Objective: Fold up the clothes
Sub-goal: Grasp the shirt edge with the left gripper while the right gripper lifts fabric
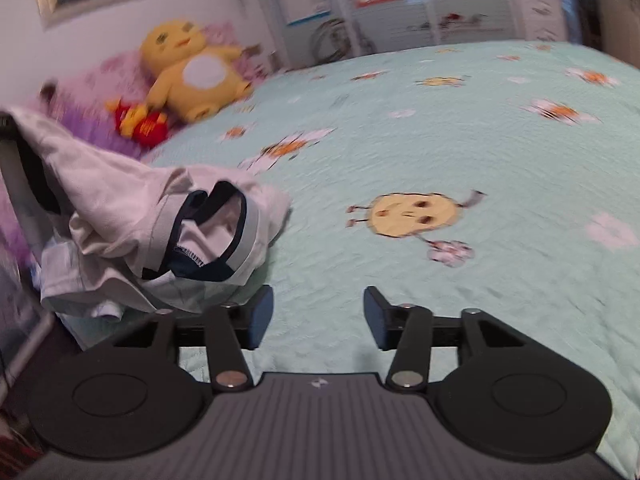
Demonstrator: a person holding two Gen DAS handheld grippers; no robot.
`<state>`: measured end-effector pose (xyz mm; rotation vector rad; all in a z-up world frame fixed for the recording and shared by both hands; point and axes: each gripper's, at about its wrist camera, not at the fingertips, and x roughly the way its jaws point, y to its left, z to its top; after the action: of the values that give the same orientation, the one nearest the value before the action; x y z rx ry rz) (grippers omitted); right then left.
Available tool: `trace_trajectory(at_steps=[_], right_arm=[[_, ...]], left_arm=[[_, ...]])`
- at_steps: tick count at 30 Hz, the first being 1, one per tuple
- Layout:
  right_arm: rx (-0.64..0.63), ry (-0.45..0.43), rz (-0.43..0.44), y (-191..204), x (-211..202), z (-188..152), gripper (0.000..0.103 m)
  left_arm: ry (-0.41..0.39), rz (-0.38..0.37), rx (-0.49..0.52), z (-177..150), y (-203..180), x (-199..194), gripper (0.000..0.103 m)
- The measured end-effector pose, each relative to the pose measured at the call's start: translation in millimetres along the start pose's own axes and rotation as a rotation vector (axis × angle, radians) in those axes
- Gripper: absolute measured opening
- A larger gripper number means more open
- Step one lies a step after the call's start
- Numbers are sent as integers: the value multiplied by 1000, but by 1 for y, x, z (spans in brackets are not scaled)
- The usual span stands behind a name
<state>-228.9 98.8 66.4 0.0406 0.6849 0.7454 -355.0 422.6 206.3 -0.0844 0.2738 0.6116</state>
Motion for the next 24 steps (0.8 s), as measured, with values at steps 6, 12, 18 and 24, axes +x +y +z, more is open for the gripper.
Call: trace_trajectory(at_steps=[6, 12, 18, 24], right_arm=[[-1, 9, 72, 31, 49, 22, 68], [75, 52, 126, 49, 107, 48, 66], [92, -2, 47, 43, 76, 51, 1], [82, -337, -115, 3, -48, 94, 1]], left_arm=[[41, -2, -6, -13, 26, -7, 7], [66, -78, 18, -16, 22, 0, 7], [-10, -199, 74, 14, -3, -13, 7], [-130, -373, 69, 67, -39, -47, 7]])
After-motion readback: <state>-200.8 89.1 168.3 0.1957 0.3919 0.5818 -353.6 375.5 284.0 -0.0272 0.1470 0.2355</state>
